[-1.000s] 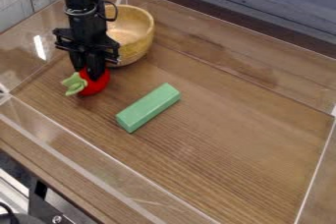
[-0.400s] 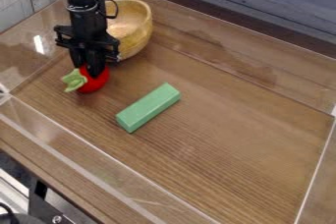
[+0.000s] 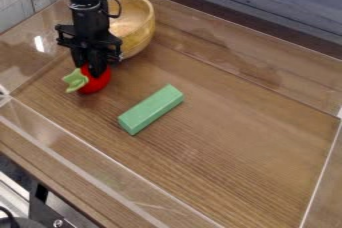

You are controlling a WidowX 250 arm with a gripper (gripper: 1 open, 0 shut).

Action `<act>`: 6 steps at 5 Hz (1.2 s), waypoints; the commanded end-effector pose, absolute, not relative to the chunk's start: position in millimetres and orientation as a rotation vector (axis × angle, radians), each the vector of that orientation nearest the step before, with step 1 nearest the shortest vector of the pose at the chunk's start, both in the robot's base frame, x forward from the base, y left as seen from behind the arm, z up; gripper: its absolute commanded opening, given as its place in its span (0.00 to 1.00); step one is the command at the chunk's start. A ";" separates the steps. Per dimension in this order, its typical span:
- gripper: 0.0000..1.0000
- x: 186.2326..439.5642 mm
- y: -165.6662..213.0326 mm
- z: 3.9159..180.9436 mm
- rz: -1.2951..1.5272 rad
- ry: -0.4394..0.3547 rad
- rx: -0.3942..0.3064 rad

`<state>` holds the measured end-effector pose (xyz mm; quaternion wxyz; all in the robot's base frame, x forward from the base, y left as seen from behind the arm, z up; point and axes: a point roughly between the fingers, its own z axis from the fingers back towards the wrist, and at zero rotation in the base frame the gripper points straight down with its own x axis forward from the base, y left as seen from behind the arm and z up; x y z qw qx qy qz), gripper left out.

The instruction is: Move the red object to the left side of the table

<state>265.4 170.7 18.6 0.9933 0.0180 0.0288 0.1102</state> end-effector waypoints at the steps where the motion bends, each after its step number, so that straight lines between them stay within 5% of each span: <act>1: 0.00 262.5 172.9 3.1 0.236 0.100 0.033; 6: 0.00 267.7 171.2 6.4 0.245 0.144 0.032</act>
